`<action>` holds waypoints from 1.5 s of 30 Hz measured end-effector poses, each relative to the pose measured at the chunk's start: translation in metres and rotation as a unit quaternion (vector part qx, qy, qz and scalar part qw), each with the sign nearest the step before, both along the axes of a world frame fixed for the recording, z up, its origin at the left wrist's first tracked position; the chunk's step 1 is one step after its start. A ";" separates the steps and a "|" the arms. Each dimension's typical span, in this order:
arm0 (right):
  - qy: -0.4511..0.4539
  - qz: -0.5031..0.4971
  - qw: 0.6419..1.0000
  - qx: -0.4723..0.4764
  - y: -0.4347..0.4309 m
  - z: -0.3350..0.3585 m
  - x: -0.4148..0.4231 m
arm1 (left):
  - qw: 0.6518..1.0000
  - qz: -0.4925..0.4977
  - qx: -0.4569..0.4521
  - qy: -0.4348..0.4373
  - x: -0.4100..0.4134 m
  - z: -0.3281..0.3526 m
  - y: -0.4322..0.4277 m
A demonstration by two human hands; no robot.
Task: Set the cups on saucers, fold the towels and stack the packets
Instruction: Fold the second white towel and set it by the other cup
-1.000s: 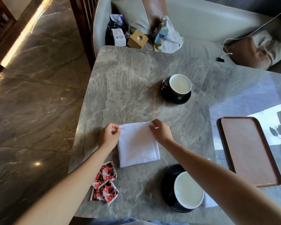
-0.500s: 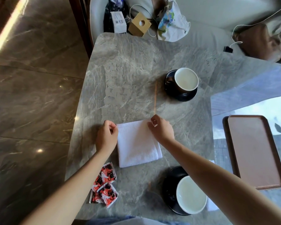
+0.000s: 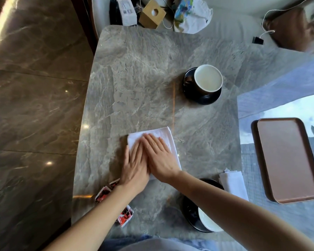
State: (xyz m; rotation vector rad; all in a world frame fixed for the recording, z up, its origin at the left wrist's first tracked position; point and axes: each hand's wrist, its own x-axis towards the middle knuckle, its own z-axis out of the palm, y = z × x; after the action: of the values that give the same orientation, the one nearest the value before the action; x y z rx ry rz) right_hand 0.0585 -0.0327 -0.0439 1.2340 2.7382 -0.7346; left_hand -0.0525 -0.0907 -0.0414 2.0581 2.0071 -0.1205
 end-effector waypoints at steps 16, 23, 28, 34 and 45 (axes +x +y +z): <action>-0.037 0.035 0.997 0.066 0.028 -0.031 0.032 | 0.996 0.088 -0.025 -0.009 -0.013 -0.021 0.002; -0.011 0.037 0.999 0.031 0.031 -0.024 0.031 | 0.995 0.088 -0.037 -0.020 -0.013 -0.021 0.005; 0.107 -0.020 0.993 0.034 0.028 0.000 0.046 | 0.986 0.059 0.028 -0.150 -0.028 0.001 -0.006; 0.005 0.018 0.999 -0.027 0.021 0.023 0.092 | 0.984 -0.084 0.033 -0.155 -0.027 0.026 -0.048; -0.014 0.054 0.998 0.023 0.011 0.021 0.101 | 0.998 -0.008 0.007 -0.055 -0.012 0.008 -0.032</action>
State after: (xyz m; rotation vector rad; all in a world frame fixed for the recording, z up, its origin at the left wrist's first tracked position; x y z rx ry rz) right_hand 0.1592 -0.0221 -0.0229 1.0858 2.7875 -0.6419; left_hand -0.0641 -0.1228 -0.0332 2.0433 1.9312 0.0047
